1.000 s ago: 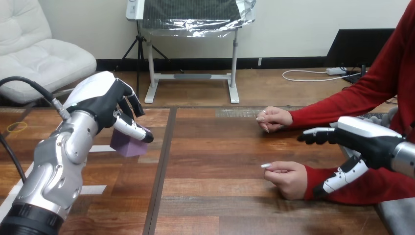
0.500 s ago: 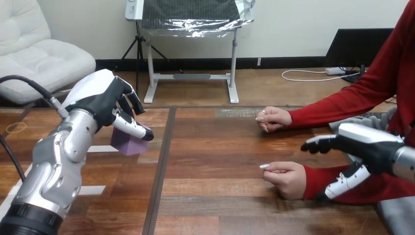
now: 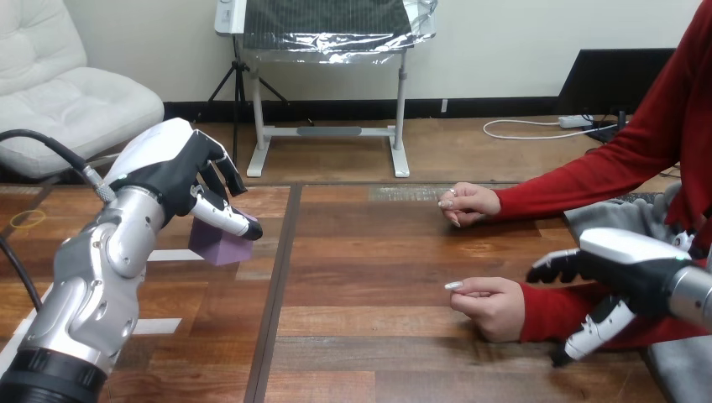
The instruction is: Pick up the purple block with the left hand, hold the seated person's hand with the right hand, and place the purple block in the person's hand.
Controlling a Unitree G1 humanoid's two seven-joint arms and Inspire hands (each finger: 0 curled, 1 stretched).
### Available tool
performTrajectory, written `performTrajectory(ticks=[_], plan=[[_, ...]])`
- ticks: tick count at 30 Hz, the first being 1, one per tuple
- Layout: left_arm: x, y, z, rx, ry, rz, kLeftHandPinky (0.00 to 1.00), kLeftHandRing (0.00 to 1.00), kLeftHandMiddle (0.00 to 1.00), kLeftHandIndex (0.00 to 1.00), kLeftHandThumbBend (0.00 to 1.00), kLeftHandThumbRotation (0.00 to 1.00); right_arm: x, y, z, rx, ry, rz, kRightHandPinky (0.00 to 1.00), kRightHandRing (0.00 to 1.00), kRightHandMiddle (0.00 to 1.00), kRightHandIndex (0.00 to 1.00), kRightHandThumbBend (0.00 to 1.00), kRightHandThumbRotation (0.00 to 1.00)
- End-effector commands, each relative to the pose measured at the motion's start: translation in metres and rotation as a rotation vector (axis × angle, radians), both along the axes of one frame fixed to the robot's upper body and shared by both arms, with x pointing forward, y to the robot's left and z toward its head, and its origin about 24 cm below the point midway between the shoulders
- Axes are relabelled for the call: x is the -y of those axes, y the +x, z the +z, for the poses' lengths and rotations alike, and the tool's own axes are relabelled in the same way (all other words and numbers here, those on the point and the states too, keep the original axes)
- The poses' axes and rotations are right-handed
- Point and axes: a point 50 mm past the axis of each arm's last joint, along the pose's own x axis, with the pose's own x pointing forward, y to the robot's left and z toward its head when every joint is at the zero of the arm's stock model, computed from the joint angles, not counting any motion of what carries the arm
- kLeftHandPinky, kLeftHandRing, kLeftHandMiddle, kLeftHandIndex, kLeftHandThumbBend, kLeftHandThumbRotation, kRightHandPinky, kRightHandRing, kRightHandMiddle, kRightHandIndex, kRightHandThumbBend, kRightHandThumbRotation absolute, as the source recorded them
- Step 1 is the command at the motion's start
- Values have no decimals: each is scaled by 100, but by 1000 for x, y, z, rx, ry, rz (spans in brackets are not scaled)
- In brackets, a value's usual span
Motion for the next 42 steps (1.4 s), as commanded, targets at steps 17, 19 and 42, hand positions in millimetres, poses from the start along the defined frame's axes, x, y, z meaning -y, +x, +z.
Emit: performTrajectory(ticks=[17, 19, 42], plan=[[0, 4, 29, 109, -4, -13, 31, 37, 43, 43, 83, 0, -19, 20, -5, 76, -97, 13, 68, 81, 81, 80, 100, 22], [0, 3, 30, 109, -7, -14, 30, 37, 43, 43, 83, 0, -20, 21, -7, 63, -109, 12, 67, 80, 80, 79, 100, 21], [1, 2, 32, 120, -19, -23, 31, 37, 43, 43, 82, 0, -28, 21, -20, 65, -143, 34, 49, 58, 64, 65, 96, 18]])
